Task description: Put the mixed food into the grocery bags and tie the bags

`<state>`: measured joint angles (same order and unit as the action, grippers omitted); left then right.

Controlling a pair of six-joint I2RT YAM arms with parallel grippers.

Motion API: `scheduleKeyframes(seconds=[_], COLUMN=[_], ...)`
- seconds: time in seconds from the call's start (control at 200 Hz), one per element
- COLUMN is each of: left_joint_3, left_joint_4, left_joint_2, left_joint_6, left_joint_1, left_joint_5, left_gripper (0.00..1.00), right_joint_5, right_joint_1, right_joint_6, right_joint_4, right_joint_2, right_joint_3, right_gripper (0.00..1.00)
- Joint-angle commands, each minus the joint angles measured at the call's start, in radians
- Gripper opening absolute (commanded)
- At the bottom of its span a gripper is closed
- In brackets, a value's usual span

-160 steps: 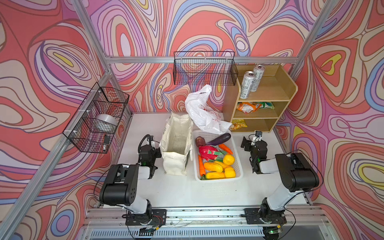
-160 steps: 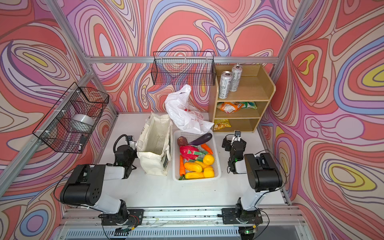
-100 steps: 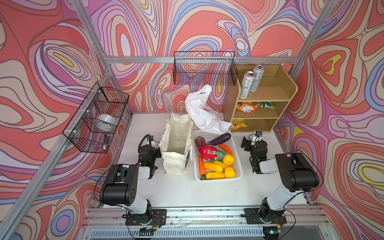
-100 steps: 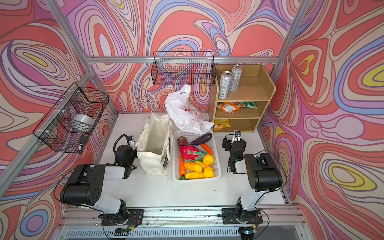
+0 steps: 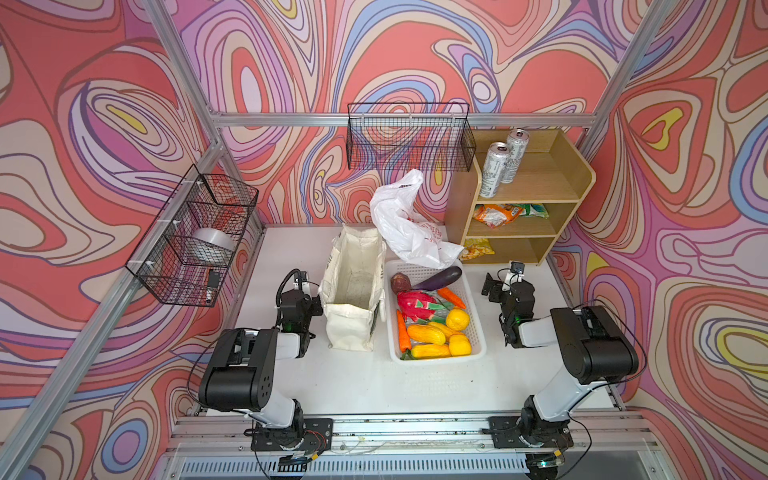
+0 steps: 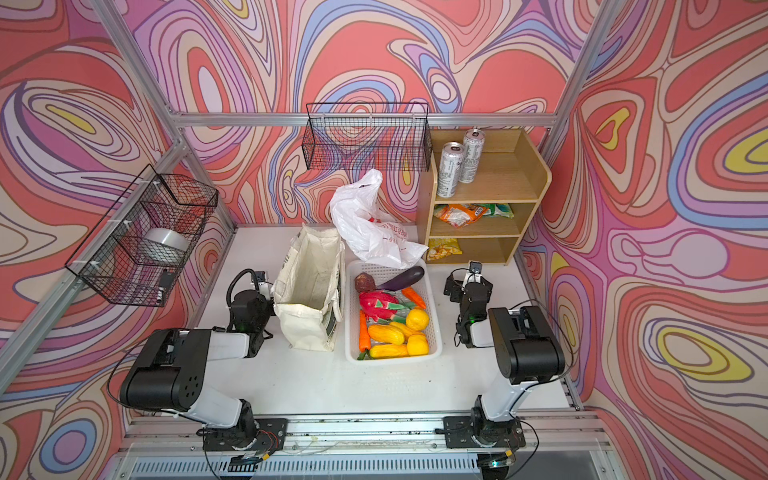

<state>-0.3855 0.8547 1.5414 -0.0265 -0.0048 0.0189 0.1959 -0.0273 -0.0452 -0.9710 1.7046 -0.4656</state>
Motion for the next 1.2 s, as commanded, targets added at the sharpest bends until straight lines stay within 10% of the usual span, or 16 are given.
scheduleKeyframes(seconds=[0.0,0.416,0.586,0.726,0.997,1.192], left_joint_3=[0.004,0.001,-0.073,-0.178,-0.328,-0.552], left_joint_4=[0.018,-0.004,-0.247,-0.521,-0.932,-1.238], left_joint_2=[-0.003,-0.032,-0.164,-0.277,-0.481,-0.514], left_joint_6=[0.014,0.007,-0.05,-0.22,-0.342,-0.333], left_joint_1=[0.0,0.0,0.002,0.011,0.011,0.011], left_joint_5=[-0.002,0.008,0.166,0.296,0.31,0.203], left_gripper=[1.0,1.0,1.0,1.0,1.0,1.0], right_joint_5=[-0.006,0.027,0.055,0.185,-0.254,-0.155], right_joint_1=[0.004,0.004,0.004,0.006,-0.008,-0.183], right_joint_6=[0.003,-0.013,-0.027,-0.302,-0.339,-0.328], right_joint_4=[0.005,0.028,0.288,0.725,1.267,1.511], right_joint_2=[0.009,-0.037,-0.204,-0.319,-0.319,-0.209], right_joint_3=[0.001,0.009,-0.064,-0.233,-0.542,-0.695], right_gripper=[0.99,0.98,0.98,0.99,0.86,0.82])
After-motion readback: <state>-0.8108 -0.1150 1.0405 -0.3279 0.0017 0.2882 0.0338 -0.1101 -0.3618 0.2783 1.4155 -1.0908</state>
